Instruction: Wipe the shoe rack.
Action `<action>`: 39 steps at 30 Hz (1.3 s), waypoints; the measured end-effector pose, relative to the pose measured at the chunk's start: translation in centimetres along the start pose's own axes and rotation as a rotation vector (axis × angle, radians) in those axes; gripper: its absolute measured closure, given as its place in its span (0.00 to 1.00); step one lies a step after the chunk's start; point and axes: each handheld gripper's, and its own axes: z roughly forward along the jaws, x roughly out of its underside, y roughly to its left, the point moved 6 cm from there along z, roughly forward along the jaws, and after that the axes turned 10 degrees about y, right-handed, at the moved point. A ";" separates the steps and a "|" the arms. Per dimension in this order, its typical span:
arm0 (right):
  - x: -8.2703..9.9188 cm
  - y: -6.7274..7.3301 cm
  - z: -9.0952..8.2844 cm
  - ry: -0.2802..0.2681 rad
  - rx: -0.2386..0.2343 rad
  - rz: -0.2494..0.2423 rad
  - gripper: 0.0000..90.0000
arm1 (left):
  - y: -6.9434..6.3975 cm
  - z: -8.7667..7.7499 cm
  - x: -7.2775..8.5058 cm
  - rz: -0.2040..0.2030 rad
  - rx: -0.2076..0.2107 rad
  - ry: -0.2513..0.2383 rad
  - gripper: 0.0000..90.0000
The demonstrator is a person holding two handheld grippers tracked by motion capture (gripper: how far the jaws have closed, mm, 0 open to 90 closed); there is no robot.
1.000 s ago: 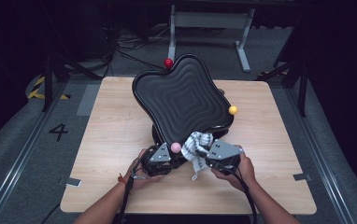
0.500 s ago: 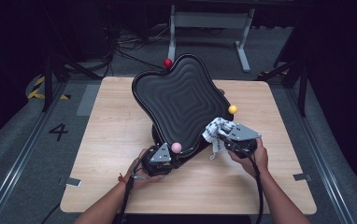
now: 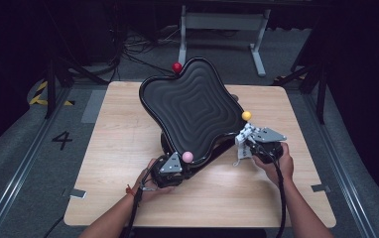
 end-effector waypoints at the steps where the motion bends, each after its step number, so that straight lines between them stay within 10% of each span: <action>1: 0.1 0.1 0.2 0.010 -0.001 -0.003 0.89 | 0.0 0.0 0.0 0.001 -0.002 -0.002 0.81; 17: -0.8 5.2 4.1 0.060 -0.086 -0.119 0.87 | -1.2 0.7 -0.9 0.024 -0.006 -0.007 0.81; 26: -0.8 7.2 3.6 0.046 -0.157 -0.147 0.88 | -1.6 0.9 -1.2 0.025 -0.015 -0.006 0.80; 39: 0.5 5.6 3.7 0.066 -0.145 -0.119 0.88 | -3.1 2.1 -2.7 0.060 0.009 -0.014 0.75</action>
